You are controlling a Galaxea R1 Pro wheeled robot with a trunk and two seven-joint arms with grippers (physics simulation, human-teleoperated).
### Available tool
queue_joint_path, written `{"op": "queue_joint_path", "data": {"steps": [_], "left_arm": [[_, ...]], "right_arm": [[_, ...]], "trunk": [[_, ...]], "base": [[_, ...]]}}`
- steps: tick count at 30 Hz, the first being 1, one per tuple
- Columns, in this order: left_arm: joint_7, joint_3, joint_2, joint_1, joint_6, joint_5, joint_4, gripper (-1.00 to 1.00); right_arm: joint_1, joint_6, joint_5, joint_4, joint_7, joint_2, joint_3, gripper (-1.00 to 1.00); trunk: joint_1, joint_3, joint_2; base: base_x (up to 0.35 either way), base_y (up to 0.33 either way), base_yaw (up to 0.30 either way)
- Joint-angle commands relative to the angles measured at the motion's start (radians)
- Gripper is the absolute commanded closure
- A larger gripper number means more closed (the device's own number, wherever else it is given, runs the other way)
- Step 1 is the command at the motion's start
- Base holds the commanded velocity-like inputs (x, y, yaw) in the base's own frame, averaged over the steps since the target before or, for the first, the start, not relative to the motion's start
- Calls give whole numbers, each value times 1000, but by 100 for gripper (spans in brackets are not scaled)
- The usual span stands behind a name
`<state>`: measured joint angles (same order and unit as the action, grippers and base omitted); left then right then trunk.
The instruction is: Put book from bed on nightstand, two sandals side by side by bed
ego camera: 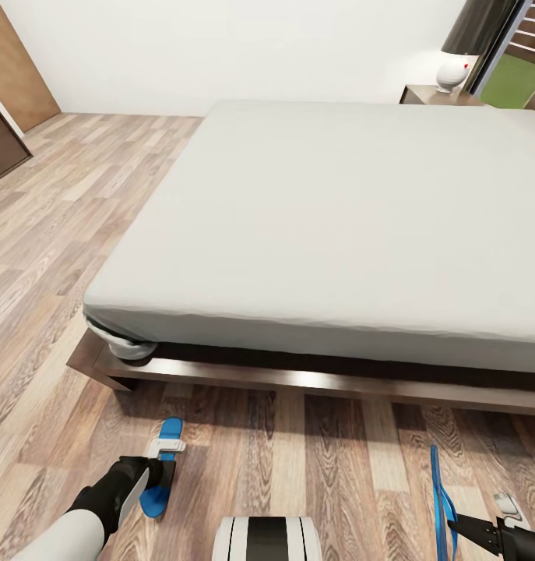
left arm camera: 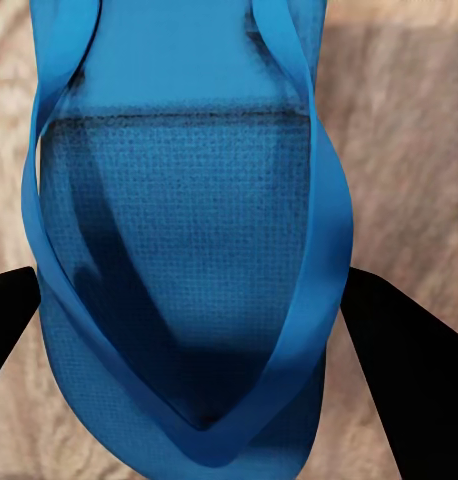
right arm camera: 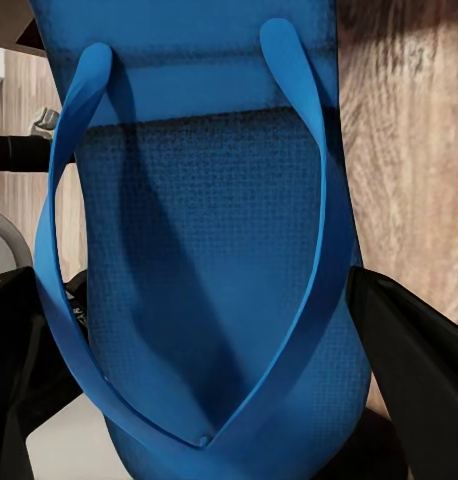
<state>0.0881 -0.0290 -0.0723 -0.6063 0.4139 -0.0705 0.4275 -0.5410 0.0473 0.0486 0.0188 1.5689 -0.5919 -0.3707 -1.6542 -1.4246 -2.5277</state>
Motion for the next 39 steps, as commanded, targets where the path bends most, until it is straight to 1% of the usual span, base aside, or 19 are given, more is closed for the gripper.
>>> {"op": "queue_joint_path", "data": {"steps": [1,14,15,17,25,39], "left_arm": [[7,-3,0,0,5,-8,2,100],[7,-5,-1,0,-1,-9,2,100],[7,-5,-1,0,-6,-9,2,100],[7,-5,-1,0,-44,-8,2,100],[7,-5,-1,0,-58,-8,2,100],[7,-3,-1,0,-58,-8,2,100]], "right_arm": [[0,5,5,0,2,0,-5,100],[0,5,5,0,2,0,-5,100],[0,5,5,0,2,0,-5,100],[0,5,5,0,2,0,-5,100],[0,5,5,0,2,0,-5,100],[0,6,5,0,2,0,-5,100]], "trunk": [[0,-1,0],[0,-1,0],[0,-1,0],[0,-1,0],[0,-1,0],[-6,-55,-4]], "base": [[0,0,0],[0,0,0],[0,0,0],[0,0,0],[0,0,0],[0,0,0]]}}
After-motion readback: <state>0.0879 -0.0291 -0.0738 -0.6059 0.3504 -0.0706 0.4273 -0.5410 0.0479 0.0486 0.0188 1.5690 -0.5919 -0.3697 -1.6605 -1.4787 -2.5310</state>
